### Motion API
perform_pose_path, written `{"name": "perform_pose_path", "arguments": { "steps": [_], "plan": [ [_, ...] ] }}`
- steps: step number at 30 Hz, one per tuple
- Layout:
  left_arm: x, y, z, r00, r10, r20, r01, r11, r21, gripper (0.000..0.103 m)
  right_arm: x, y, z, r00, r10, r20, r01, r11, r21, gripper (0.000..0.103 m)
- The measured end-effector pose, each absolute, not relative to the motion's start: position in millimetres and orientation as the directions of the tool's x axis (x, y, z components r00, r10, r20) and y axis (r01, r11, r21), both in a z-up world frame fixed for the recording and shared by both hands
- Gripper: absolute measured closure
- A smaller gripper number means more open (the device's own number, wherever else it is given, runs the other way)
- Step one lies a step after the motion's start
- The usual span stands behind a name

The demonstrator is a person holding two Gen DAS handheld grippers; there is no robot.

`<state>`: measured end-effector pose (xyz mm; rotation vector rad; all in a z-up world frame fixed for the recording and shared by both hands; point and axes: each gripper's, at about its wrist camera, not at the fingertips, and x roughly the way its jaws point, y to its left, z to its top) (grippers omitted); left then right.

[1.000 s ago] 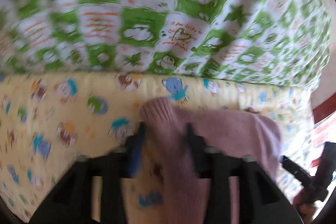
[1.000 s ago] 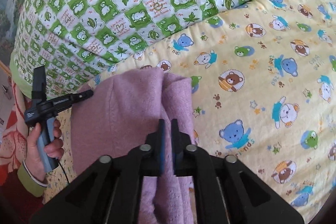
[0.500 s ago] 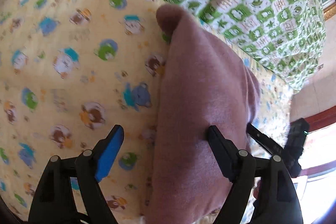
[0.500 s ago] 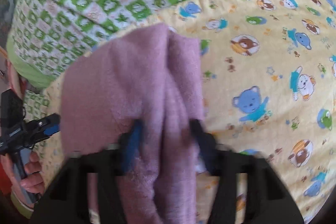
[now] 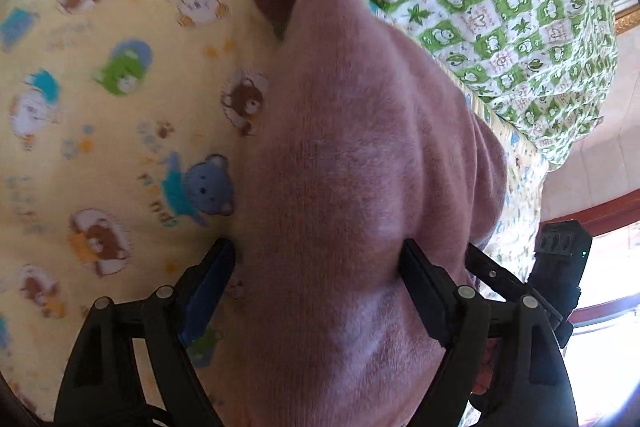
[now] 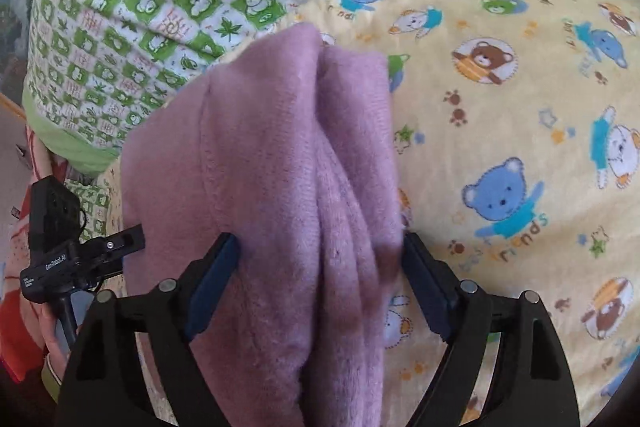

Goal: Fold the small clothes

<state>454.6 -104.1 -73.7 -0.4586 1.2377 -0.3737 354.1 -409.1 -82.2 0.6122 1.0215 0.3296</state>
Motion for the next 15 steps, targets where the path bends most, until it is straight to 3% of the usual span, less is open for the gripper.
{"name": "perform_pose_path", "arguments": {
  "steps": [1, 2, 5, 15],
  "plan": [
    [455.5, -105.1, -74.8, 0.292, -0.519, -0.803, 0.026, 0.844, -0.536, 0.025, 355.4, -409.5, -83.8, 0.486, 0.538, -0.689, 0.024, 0.78, 0.626, 0.035],
    [457.1, -108.2, -74.7, 0.293, -0.538, -0.791, 0.034, 0.832, -0.553, 0.043, 356.3, -411.0, -86.9, 0.475, 0.571, -0.67, 0.025, 0.752, 0.659, 0.053],
    [452.0, -113.5, -66.2, 0.302, -0.568, -0.765, 0.075, 0.815, -0.575, 0.061, 354.2, -414.8, -91.2, 0.467, 0.616, -0.634, 0.045, 0.7, 0.712, 0.071],
    [390.9, -72.8, 11.2, 0.388, -0.603, -0.697, 0.144, 0.787, -0.6, 0.067, 318.0, -379.1, -20.9, 0.501, 0.679, -0.537, -0.05, 0.643, 0.765, 0.075]
  ]
}}
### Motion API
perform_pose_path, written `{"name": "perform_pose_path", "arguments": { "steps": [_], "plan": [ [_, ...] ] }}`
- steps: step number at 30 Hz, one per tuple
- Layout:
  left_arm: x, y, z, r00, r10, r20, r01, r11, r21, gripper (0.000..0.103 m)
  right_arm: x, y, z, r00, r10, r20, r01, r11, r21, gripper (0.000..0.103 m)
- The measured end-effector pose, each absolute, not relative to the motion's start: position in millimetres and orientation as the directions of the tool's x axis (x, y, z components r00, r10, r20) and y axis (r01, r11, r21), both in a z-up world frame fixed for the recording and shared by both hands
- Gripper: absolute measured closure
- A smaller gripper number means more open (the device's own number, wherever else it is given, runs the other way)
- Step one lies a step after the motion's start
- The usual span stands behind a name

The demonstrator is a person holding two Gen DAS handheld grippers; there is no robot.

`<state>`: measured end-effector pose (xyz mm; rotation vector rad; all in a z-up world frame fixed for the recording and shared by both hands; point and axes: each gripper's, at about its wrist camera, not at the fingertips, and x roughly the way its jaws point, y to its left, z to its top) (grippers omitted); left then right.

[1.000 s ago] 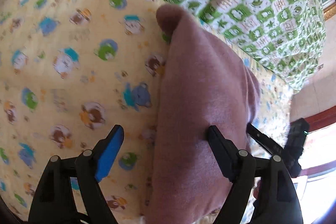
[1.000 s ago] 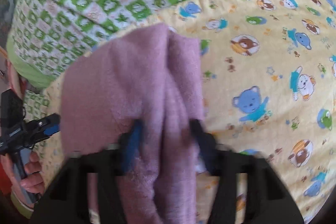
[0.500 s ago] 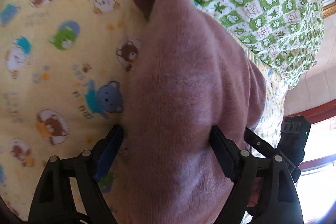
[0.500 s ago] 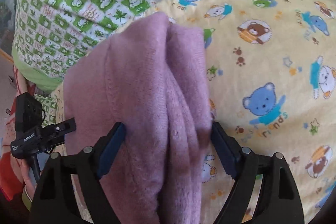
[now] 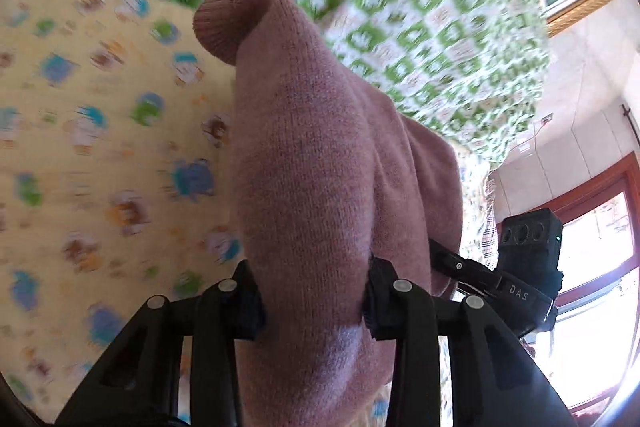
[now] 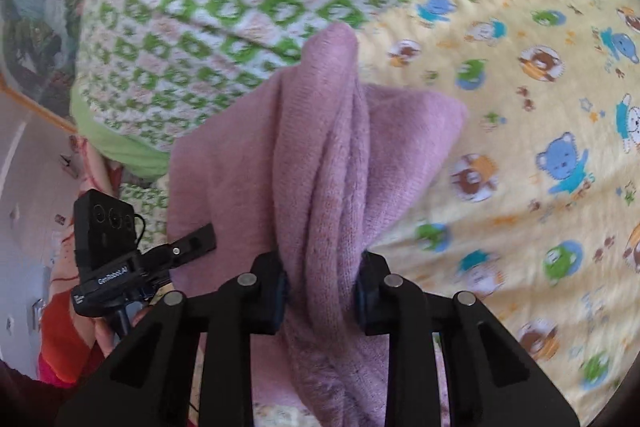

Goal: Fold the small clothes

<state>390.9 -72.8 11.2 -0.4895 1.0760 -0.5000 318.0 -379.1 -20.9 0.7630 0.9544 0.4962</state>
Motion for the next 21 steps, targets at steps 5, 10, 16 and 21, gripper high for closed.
{"name": "perform_pose_path", "arguments": {
  "steps": [5, 10, 16, 21],
  "plan": [
    [360.8, -4.8, 24.7, 0.413, -0.568, -0.712, 0.104, 0.806, -0.582, 0.067, 308.0, -334.7, -9.4, 0.444, 0.767, -0.462, -0.103, 0.556, 0.824, 0.075],
    [343.4, 60.1, 0.0, 0.413, -0.551, -0.725, 0.034, 0.805, -0.592, 0.067, 314.8, -282.2, -31.9, 0.355, 0.82, -0.449, -0.139, 0.521, 0.842, 0.076],
    [349.5, 89.6, -54.4, 0.37, -0.533, -0.761, -0.001, 0.819, -0.574, 0.065, 330.5, -252.2, -67.6, 0.29, 0.807, -0.515, -0.158, 0.571, 0.806, 0.075],
    [351.3, 90.8, -65.8, 0.376, -0.53, -0.761, -0.026, 0.814, -0.58, 0.055, 340.4, -246.5, -80.3, 0.273, 0.778, -0.566, -0.186, 0.62, 0.762, 0.068]
  ]
}}
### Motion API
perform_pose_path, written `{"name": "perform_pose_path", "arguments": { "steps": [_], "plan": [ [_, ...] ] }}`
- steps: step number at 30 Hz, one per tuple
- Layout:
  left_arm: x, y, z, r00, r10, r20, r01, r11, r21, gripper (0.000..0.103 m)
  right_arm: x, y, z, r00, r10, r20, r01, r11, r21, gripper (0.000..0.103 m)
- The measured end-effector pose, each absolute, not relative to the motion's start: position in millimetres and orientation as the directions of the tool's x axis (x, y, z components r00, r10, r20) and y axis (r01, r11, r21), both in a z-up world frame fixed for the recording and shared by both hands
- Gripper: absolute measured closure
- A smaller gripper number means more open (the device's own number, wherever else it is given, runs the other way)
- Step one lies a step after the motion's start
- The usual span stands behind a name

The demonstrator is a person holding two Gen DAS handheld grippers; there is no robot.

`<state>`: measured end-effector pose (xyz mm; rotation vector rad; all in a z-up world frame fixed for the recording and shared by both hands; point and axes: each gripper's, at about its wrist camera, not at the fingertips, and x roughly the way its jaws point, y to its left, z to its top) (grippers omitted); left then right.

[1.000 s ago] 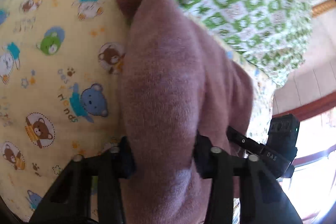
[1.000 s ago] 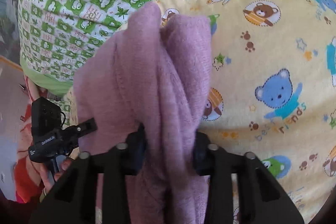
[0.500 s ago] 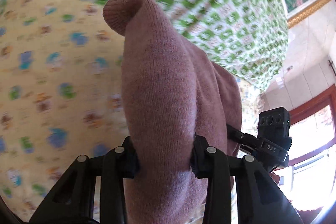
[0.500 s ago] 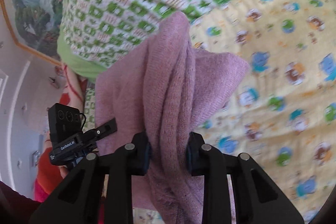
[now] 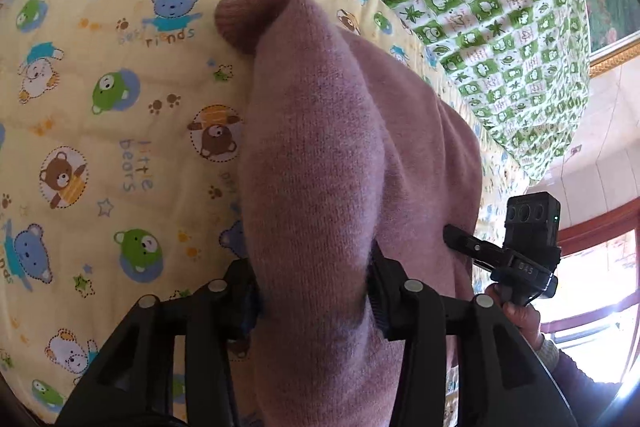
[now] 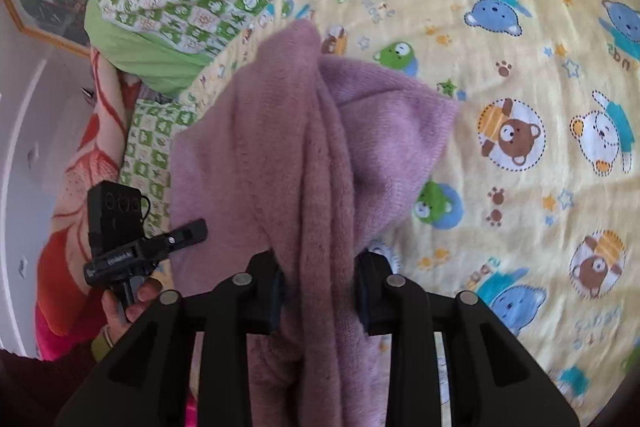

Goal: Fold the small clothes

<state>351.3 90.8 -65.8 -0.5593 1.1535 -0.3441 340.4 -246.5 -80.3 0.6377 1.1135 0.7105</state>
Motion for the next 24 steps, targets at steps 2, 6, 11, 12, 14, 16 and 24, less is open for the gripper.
{"name": "perform_pose_path", "arguments": {
  "steps": [2, 6, 11, 12, 14, 16, 24],
  "plan": [
    [345.3, 90.5, -58.5, 0.377, -0.505, -0.776, -0.037, 0.829, -0.558, 0.049, 339.0, -249.2, -76.4, 0.277, 0.768, -0.578, -0.177, 0.632, 0.754, 0.058],
    [322.5, 90.1, -36.3, 0.397, -0.418, -0.817, -0.045, 0.88, -0.472, 0.049, 321.0, -264.5, -54.1, 0.342, 0.709, -0.617, -0.164, 0.691, 0.704, 0.052],
    [269.5, 89.5, -17.3, 0.415, -0.342, -0.843, -0.033, 0.92, -0.39, 0.049, 274.0, -260.2, -18.5, 0.402, 0.673, -0.621, -0.245, 0.732, 0.635, 0.052],
    [257.6, 88.0, -17.1, 0.414, -0.355, -0.838, -0.028, 0.916, -0.401, 0.049, 260.6, -255.3, -11.7, 0.409, 0.667, -0.623, -0.272, 0.741, 0.614, 0.052],
    [243.8, 80.5, -21.5, 0.392, -0.37, -0.842, -0.024, 0.911, -0.412, 0.048, 240.4, -245.4, -4.3, 0.411, 0.666, -0.623, -0.323, 0.745, 0.583, 0.052],
    [232.5, 77.3, -37.4, 0.358, -0.354, -0.864, -0.048, 0.917, -0.396, 0.047, 225.3, -236.6, -5.6, 0.418, 0.618, -0.666, -0.332, 0.786, 0.522, 0.052],
    [220.4, 77.9, -75.9, 0.299, -0.345, -0.89, -0.121, 0.911, -0.394, 0.045, 228.7, -237.2, -59.2, 0.376, 0.424, -0.824, -0.206, 0.905, 0.372, 0.053]
  ]
}}
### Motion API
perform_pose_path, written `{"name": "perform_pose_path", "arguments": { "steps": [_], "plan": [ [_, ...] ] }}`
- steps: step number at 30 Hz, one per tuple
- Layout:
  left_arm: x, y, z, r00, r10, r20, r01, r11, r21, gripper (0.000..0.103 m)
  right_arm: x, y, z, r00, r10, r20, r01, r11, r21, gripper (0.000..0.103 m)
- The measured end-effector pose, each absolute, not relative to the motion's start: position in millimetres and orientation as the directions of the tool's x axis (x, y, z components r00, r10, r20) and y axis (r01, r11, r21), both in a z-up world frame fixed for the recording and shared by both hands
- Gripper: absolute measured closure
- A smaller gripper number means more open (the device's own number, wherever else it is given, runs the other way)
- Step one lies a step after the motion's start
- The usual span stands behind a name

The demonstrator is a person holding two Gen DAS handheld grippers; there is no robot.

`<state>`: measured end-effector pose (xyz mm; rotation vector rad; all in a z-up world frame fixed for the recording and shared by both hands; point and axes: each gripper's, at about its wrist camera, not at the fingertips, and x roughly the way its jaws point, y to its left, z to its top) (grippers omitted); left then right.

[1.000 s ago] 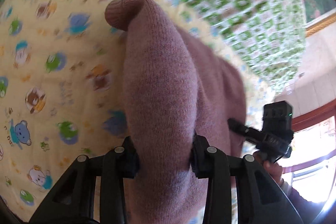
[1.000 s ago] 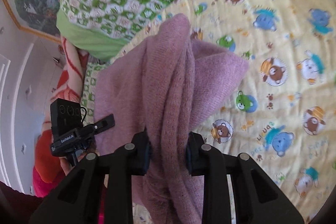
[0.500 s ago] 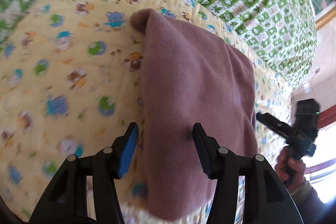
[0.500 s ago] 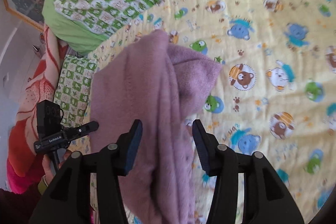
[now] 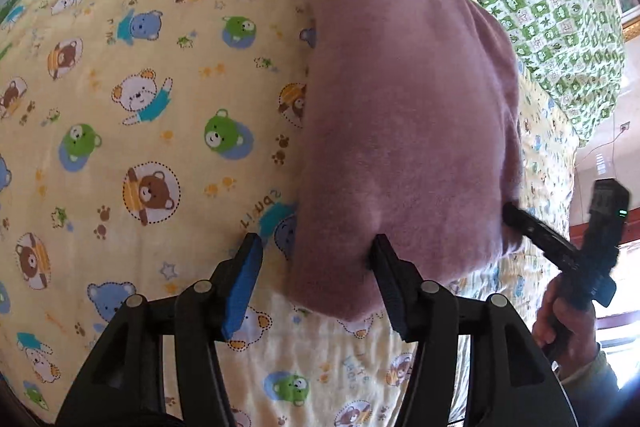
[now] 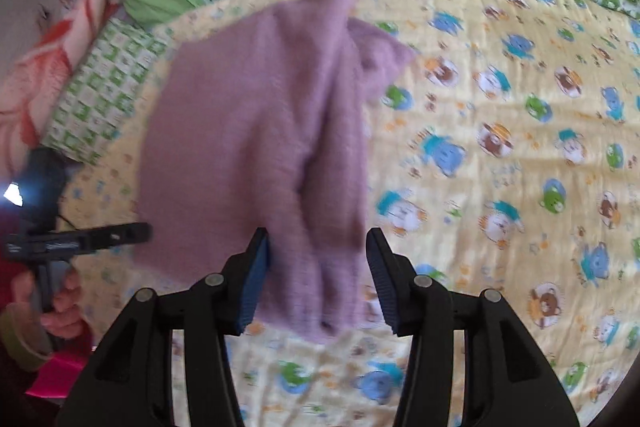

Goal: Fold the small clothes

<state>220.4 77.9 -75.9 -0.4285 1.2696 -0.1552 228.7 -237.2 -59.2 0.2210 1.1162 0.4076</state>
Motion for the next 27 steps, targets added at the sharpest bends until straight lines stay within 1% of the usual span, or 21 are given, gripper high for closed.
{"name": "perform_pose_path", "arguments": {
  "steps": [2, 4, 7, 11, 14, 16, 19, 22, 24, 27],
  "plan": [
    [220.9, 74.5, -75.9, 0.296, -0.335, -0.894, -0.112, 0.918, -0.381, 0.044, 231.7, -248.2, -75.9, 0.358, 0.43, -0.829, -0.161, 0.903, 0.399, 0.053],
    [221.6, 69.3, -74.8, 0.294, -0.317, -0.902, -0.103, 0.927, -0.36, 0.043, 232.7, -251.1, -82.4, 0.36, 0.437, -0.824, -0.154, 0.899, 0.409, 0.053],
    [218.5, 64.5, -71.5, 0.288, -0.313, -0.905, -0.087, 0.933, -0.35, 0.043, 231.3, -250.2, -78.6, 0.377, 0.409, -0.831, -0.174, 0.912, 0.37, 0.053],
    [210.5, 63.8, -71.1, 0.283, -0.327, -0.902, -0.097, 0.926, -0.366, 0.043, 227.1, -260.7, -76.1, 0.382, 0.405, -0.831, -0.142, 0.914, 0.38, 0.053],
    [205.8, 67.4, -70.6, 0.283, -0.33, -0.901, -0.109, 0.922, -0.372, 0.043, 221.4, -261.5, -68.1, 0.385, 0.388, -0.838, -0.155, 0.922, 0.355, 0.053],
    [201.4, 71.4, -68.8, 0.287, -0.325, -0.901, -0.117, 0.922, -0.369, 0.043, 218.7, -261.1, -60.9, 0.387, 0.402, -0.83, -0.16, 0.916, 0.368, 0.053],
    [195.5, 74.1, -58.0, 0.306, -0.314, -0.899, -0.125, 0.923, -0.365, 0.043, 211.9, -257.1, -40.8, 0.424, 0.446, -0.789, -0.186, 0.895, 0.406, 0.053],
    [199.7, 75.7, -35.7, 0.372, -0.283, -0.884, -0.115, 0.931, -0.347, 0.043, 209.9, -245.4, -14.1, 0.477, 0.501, -0.722, -0.257, 0.865, 0.431, 0.053],
    [210.3, 76.4, -18.4, 0.418, -0.293, -0.86, -0.101, 0.926, -0.364, 0.043, 216.6, -236.2, -1.5, 0.493, 0.545, -0.679, -0.293, 0.838, 0.46, 0.053],
    [231.0, 74.2, 0.2, 0.465, -0.308, -0.83, -0.08, 0.919, -0.386, 0.043, 235.1, -220.8, 5.2, 0.487, 0.592, -0.643, -0.312, 0.805, 0.505, 0.055]
  ]
}}
